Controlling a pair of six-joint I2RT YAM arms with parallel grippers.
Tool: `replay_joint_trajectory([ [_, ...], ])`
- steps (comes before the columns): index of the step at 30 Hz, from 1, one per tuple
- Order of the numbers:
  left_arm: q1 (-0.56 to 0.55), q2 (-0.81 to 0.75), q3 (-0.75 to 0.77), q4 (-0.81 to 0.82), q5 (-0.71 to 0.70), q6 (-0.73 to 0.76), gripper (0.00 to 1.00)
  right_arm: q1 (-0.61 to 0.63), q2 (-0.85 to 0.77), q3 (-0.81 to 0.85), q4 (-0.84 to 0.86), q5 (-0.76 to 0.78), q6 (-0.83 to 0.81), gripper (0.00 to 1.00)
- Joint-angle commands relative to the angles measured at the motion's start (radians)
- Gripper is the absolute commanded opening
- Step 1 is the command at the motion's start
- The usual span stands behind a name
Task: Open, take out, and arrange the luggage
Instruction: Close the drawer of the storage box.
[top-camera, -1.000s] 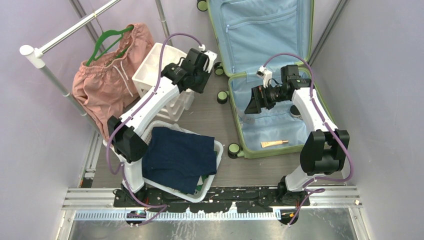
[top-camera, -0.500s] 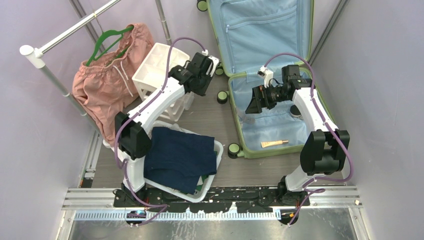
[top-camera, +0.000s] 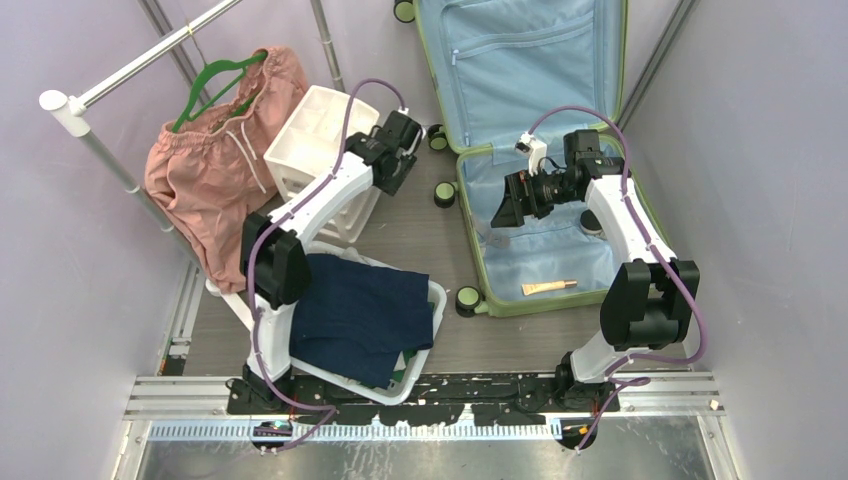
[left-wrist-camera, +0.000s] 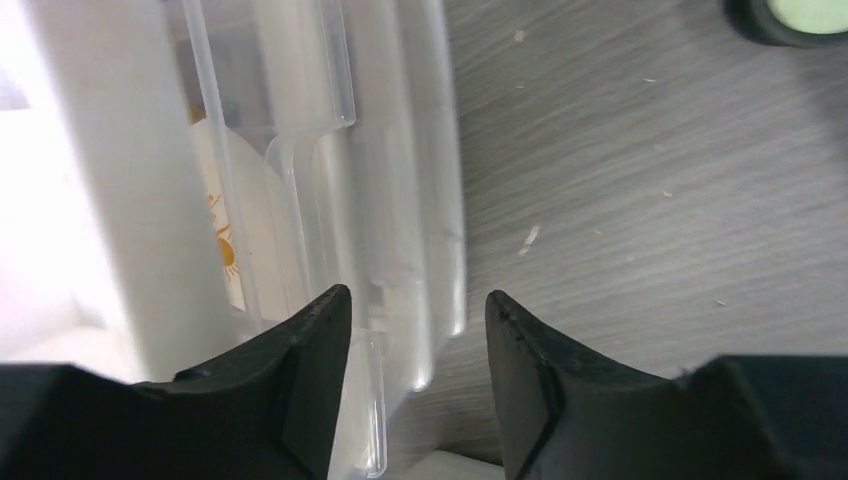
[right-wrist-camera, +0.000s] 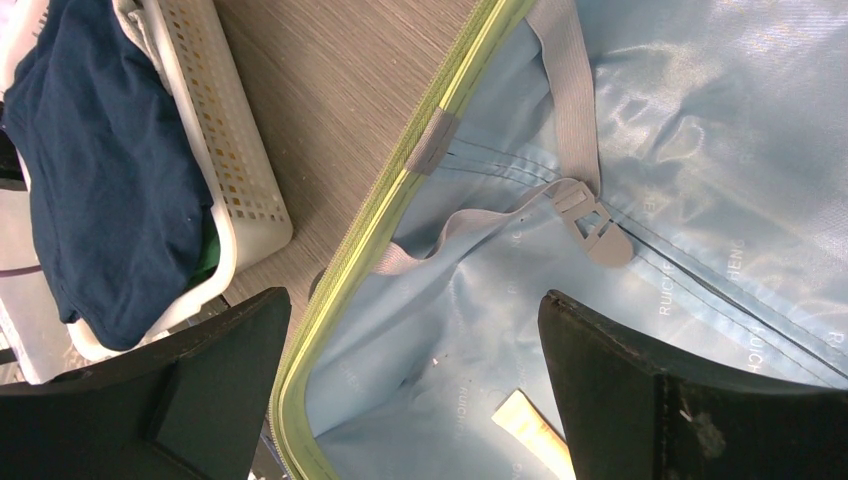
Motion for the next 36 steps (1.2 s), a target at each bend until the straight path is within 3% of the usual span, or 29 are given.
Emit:
replay_joint_trajectory([
  [1, 0.052, 0.011, 0.077, 0.005, -0.080, 0.047, 0.55, -0.004, -0.013, 0.038, 0.002, -0.004, -0.017, 1.00],
  [5, 0.060, 0.022, 0.153, -0.055, -0.023, 0.018, 0.59, -0.004, -0.017, 0.041, -0.004, -0.001, -0.024, 1.00],
  [10, 0.058, -0.017, 0.347, -0.210, 0.358, -0.174, 0.66, -0.004, -0.033, 0.051, -0.042, 0.017, -0.059, 1.00],
  [14, 0.058, -0.135, 0.328, -0.100, 0.618, -0.439, 0.72, -0.004, -0.024, 0.084, -0.125, 0.042, -0.090, 1.00],
  [15, 0.060, -0.155, 0.338, -0.072, 0.638, -0.520, 0.93, -0.004, -0.022, 0.093, -0.146, 0.049, -0.097, 1.00],
  [17, 0.059, -0.182, 0.379, -0.048, 0.663, -0.675, 0.99, -0.033, -0.023, 0.104, -0.183, 0.059, -0.104, 1.00],
  [24, 0.057, -0.288, 0.447, 0.089, 0.662, -1.117, 1.00, -0.053, -0.108, 0.064, -0.167, 0.066, -0.094, 1.00],
  [27, 0.043, -0.316, 0.518, 0.040, 0.634, -1.193, 1.00, -0.071, -0.139, 0.036, -0.143, 0.053, -0.081, 1.00],
  [30, 0.020, -0.365, 0.491, 0.034, 0.612, -1.245, 1.00, -0.084, -0.162, -0.004, -0.112, 0.041, -0.064, 1.00],
  [36, -0.003, -0.416, 0.473, 0.024, 0.589, -1.241, 1.00, -0.092, -0.181, -0.027, -0.109, 0.060, -0.061, 1.00],
])
